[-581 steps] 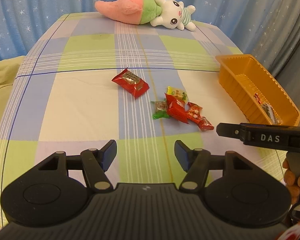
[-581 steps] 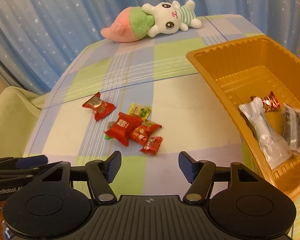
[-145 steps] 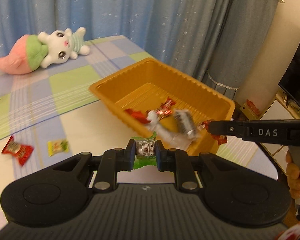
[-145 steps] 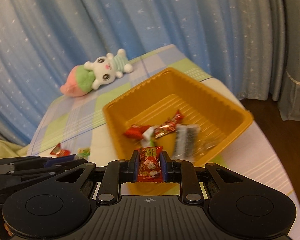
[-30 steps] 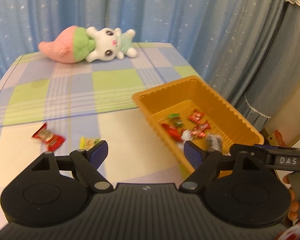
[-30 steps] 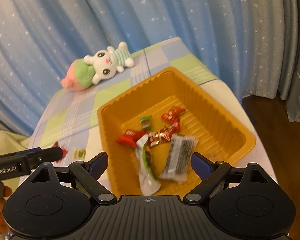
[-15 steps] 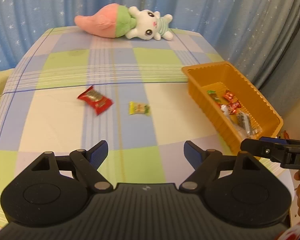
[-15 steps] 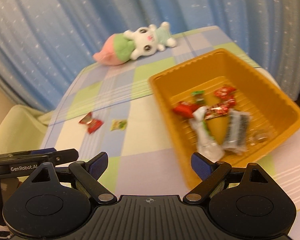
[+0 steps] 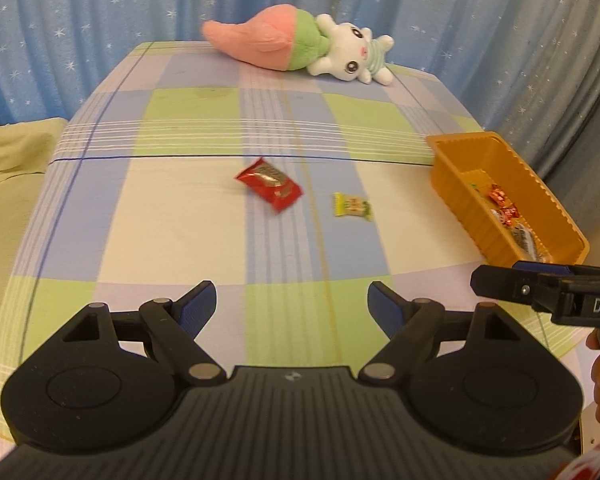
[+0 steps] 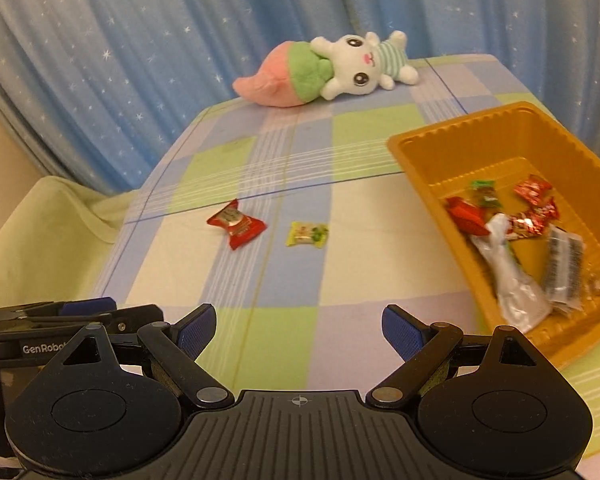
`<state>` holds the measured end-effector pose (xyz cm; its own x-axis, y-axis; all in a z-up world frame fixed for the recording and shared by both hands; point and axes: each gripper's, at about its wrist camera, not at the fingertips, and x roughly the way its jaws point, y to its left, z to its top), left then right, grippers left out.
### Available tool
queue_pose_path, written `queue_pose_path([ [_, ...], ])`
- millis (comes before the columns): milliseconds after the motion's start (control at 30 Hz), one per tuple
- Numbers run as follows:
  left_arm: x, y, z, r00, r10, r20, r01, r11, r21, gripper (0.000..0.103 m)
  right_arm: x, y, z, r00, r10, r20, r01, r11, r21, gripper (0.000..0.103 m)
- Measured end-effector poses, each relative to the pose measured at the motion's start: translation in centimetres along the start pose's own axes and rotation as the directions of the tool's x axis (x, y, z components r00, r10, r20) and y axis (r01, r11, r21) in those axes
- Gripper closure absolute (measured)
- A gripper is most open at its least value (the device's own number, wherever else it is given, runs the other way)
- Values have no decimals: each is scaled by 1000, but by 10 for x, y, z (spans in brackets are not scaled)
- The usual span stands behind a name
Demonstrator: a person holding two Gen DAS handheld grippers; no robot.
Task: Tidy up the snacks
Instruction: 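Move both open tools back toward the last two candies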
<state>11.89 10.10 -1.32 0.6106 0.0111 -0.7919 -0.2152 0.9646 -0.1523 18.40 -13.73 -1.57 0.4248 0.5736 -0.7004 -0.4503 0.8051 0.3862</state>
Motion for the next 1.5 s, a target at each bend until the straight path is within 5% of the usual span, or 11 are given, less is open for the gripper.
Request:
queue_pose_path([
  [733,6,75,-4,1000,29,-9,-29,999,-26,22,57,58,-7,999,-53,-8,52,998,-39,14],
  [1300,35,72,11,1000,15,-17,-15,1000,-1,22,94,48,11,993,-115,30,118,985,-126,14],
  [1500,53,58,22,1000,-3,-26,4,999,32,23,111,35,17,988,-154,20,154,962,-224,31],
])
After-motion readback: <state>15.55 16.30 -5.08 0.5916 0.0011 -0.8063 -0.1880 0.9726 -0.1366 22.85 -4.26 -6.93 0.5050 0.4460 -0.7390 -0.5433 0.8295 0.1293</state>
